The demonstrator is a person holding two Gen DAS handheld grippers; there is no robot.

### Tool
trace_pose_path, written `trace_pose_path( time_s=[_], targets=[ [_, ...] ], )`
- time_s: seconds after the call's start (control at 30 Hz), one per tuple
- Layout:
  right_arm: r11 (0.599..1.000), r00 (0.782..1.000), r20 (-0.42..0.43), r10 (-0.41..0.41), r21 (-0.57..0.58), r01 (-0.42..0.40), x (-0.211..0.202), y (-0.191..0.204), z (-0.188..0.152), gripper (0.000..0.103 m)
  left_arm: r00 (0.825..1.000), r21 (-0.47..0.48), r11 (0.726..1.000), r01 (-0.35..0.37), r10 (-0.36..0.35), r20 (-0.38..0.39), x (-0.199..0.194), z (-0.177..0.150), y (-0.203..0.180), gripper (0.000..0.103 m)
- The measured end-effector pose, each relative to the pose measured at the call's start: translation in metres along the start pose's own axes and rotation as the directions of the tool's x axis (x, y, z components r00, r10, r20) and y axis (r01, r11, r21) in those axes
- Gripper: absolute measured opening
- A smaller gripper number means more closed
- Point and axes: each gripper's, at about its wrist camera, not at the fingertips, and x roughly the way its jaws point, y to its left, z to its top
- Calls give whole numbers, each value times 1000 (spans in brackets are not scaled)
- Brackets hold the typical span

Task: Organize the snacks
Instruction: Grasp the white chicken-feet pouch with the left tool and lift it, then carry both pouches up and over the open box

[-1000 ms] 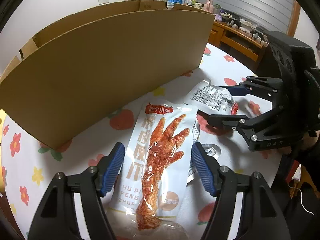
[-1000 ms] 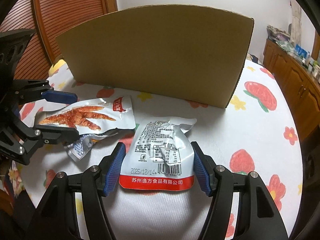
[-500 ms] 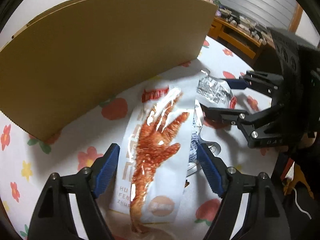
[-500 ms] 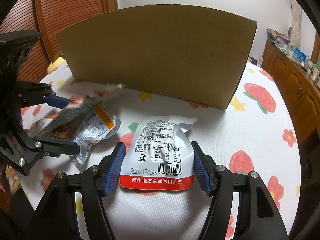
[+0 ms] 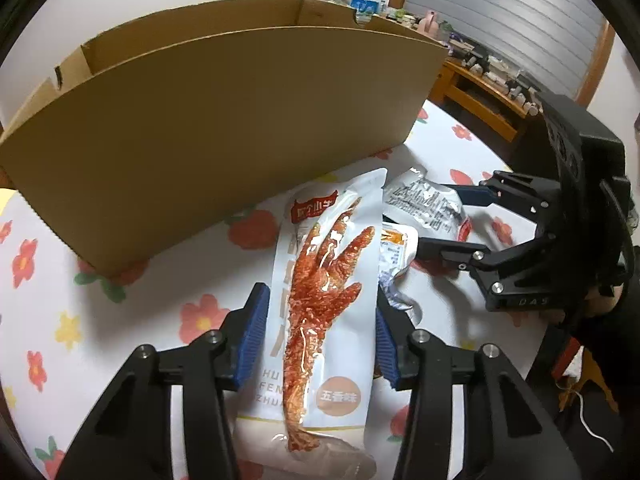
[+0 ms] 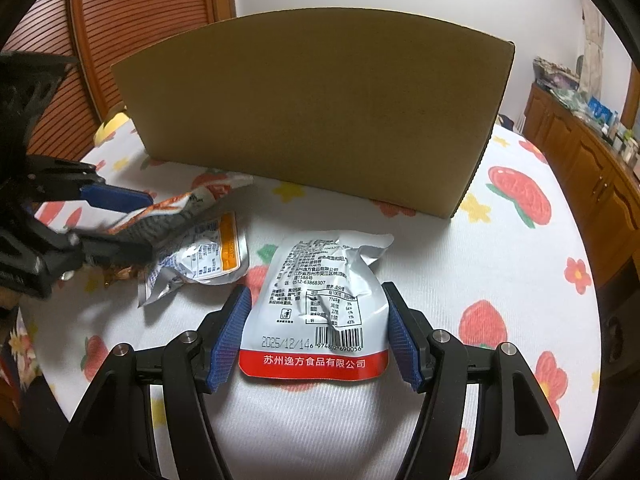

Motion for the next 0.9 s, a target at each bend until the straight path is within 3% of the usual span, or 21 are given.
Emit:
trace_pose_path(
  time_s=[0.5, 0.9],
  targets=[
    [1000, 1000, 15, -1, 6, 1, -4, -1, 1, 66, 998, -39, 999, -21, 23, 57, -15, -5, 3, 43],
    [1000, 996, 94, 3, 5, -3, -38, 2, 8, 66, 983, -17, 999, -39, 41, 179, -59, 10, -10, 43]
  ],
)
